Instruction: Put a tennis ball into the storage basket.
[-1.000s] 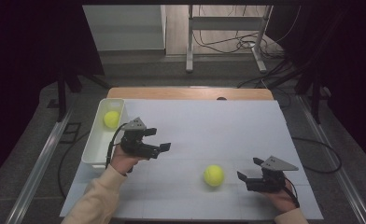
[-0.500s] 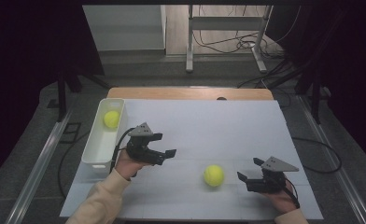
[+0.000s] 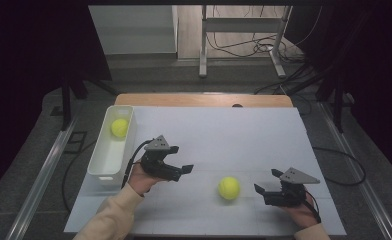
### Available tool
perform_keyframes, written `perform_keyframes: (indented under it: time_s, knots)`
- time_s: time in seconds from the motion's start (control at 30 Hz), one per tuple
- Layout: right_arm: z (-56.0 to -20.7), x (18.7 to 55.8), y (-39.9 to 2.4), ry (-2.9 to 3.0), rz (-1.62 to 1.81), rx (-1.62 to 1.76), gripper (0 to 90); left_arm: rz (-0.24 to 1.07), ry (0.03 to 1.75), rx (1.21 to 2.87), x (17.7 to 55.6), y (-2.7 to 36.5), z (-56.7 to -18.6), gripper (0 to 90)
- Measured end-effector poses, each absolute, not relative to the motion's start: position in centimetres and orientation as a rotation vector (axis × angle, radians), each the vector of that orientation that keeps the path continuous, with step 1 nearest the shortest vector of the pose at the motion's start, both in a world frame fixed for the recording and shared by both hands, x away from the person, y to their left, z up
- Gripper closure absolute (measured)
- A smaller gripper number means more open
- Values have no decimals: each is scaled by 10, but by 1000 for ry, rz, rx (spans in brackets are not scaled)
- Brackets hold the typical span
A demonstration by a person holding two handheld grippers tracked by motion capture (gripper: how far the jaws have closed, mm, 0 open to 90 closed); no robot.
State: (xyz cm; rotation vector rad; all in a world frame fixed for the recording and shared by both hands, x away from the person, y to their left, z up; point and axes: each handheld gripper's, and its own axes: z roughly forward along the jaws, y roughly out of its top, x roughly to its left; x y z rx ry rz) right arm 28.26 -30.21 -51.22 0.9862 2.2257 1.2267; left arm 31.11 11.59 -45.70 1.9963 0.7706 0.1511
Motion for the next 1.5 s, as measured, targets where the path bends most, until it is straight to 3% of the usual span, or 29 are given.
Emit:
perform_keyframes:
  time_s: [1.5]
  knots:
    - [-512,283,-303,2212,1228,997,138,21,650,2103,308,46,-479,95]
